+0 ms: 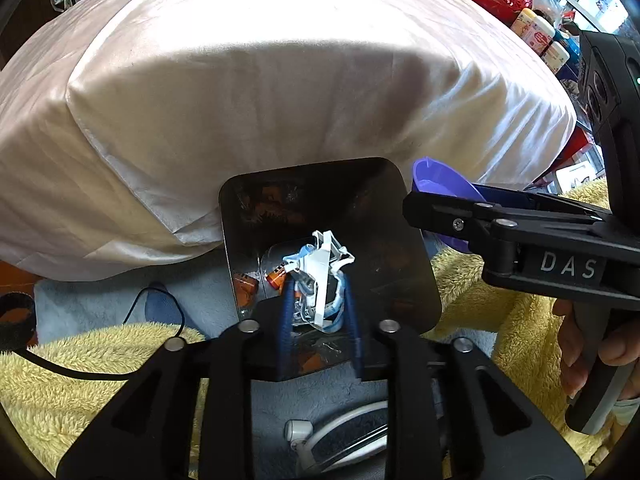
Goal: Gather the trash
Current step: 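Lower the wrapper and blue plate into the black bin and open both tools, then grasp the crumpled tissue with the left tool while the right tool grasps the blue tube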
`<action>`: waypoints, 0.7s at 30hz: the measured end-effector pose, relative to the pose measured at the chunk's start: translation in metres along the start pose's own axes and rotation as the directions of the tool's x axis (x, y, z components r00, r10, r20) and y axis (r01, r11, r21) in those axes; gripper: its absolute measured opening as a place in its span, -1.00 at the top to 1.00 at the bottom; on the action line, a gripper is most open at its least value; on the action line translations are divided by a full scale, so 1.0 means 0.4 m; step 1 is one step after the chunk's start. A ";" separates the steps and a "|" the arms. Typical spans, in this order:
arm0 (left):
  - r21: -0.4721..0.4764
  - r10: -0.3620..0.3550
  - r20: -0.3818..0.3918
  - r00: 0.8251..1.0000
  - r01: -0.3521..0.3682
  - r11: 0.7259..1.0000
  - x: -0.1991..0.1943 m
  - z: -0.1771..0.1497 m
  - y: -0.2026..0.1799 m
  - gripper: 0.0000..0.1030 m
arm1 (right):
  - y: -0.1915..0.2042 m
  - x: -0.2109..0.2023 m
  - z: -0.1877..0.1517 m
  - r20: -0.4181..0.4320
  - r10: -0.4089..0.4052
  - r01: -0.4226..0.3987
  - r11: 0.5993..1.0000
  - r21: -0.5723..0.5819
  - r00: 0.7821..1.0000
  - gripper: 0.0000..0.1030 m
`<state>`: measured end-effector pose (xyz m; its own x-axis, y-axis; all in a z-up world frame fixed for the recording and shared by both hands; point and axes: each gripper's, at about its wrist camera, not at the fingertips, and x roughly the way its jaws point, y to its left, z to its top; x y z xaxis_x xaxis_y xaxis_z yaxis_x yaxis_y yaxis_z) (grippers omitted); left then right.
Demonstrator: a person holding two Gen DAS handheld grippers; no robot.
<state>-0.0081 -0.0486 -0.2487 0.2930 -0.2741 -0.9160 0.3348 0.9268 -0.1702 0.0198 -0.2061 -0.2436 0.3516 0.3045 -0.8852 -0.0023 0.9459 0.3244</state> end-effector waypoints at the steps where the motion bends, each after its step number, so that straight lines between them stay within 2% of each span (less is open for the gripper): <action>1: -0.001 0.001 0.001 1.000 -0.001 1.000 0.000 0.001 0.002 0.39 | 0.000 0.000 0.002 0.000 -0.001 0.001 1.000 0.002 1.000 -0.60; 2: -0.004 0.002 0.002 1.000 -0.002 1.000 -0.001 0.002 0.004 0.34 | 0.000 0.001 0.005 0.000 -0.003 0.003 1.000 0.003 1.000 -0.63; 4: -0.011 0.005 0.008 1.000 -0.005 1.000 -0.005 0.000 0.012 0.02 | -0.003 0.001 0.008 0.004 -0.013 0.013 1.000 0.006 1.000 -0.78; 8: -0.020 -0.007 0.017 1.000 0.007 1.000 -0.016 0.000 0.023 -0.32 | -0.009 -0.010 0.017 0.014 -0.021 0.021 1.000 0.010 1.000 -0.79; 10: -0.019 0.012 0.021 1.000 -0.012 1.000 -0.022 0.004 0.027 -0.52 | -0.011 -0.027 0.024 0.030 -0.038 0.037 0.999 0.007 0.999 -0.79; 13: -0.028 0.028 0.038 0.999 -0.027 0.999 -0.045 0.015 0.045 -0.59 | -0.012 -0.068 0.038 0.081 -0.052 0.052 0.999 0.006 0.995 -0.88; 21: -0.065 0.058 0.143 0.988 -0.049 0.997 -0.134 0.087 0.094 -0.70 | -0.023 -0.171 0.131 0.214 -0.040 0.035 0.999 0.027 0.976 -0.89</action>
<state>0.0198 -0.0082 -0.1934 0.4369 -0.2537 -0.8630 0.2608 0.9539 -0.1484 0.0447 -0.2416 -0.1688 0.5436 0.2350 -0.8058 0.0358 0.9527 0.3019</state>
